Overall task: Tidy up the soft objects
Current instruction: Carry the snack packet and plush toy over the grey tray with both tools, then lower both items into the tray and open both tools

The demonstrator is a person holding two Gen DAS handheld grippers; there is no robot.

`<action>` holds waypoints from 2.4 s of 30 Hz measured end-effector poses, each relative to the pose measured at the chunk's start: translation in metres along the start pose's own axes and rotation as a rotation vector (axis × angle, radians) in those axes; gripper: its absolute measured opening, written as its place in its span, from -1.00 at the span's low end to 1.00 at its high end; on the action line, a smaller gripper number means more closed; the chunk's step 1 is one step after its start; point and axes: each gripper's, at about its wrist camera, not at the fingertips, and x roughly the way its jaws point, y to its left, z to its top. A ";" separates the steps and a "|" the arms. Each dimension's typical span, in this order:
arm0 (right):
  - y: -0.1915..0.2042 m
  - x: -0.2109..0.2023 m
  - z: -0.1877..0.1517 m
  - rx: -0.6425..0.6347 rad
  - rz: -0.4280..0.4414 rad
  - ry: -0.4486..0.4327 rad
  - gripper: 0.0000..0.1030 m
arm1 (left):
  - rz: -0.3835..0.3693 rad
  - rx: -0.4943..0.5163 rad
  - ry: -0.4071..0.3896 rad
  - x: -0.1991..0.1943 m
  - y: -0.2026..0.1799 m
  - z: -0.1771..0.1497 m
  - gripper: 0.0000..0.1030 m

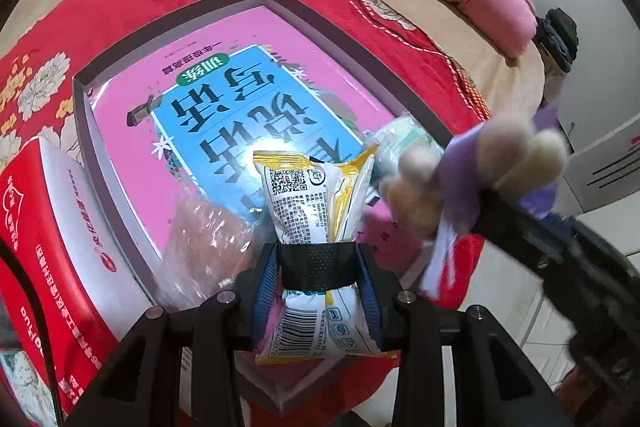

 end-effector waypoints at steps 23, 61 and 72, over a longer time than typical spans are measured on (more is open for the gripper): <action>0.005 0.016 0.006 -0.032 -0.041 -0.032 -0.27 | -0.006 -0.014 -0.010 0.006 0.007 0.006 -0.24; -0.001 -0.009 0.000 -0.012 -0.076 -0.051 0.05 | 0.006 0.018 -0.028 -0.012 -0.001 0.001 -0.08; 0.003 -0.022 -0.001 -0.011 -0.080 -0.069 0.16 | 0.016 0.033 -0.063 -0.037 -0.004 -0.011 0.06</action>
